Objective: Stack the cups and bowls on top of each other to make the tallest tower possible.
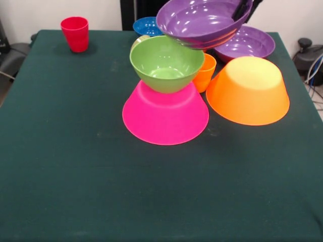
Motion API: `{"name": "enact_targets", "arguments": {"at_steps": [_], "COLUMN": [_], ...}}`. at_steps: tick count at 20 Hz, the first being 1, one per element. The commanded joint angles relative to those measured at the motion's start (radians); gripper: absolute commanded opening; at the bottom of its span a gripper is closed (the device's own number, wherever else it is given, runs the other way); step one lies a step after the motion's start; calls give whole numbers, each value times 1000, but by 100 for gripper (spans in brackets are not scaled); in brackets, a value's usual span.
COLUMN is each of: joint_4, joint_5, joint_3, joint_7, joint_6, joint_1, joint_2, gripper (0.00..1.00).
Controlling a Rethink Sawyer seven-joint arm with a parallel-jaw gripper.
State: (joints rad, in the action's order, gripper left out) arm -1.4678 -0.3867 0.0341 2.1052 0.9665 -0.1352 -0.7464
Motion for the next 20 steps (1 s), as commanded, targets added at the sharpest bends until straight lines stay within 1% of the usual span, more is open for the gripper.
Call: {"name": "enact_targets", "arguments": {"at_steps": [1, 4, 8, 13, 16, 20], "joint_4": [-59, -72, -62, -64, -67, -53], "joint_5": [-113, -110, -122, -129, -116, -95], "joint_3": [121, 162, 221, 287, 303, 311], "joint_7": [238, 293, 350, 421, 463, 470], "joint_6": [-14, -73, -89, -135, -212, -290], "joint_1": [-97, -137, -202, -264, -277, -276], "joint_2": [31, 59, 92, 129, 157, 191], "gripper": [0, 0, 0, 0, 0, 0]}}
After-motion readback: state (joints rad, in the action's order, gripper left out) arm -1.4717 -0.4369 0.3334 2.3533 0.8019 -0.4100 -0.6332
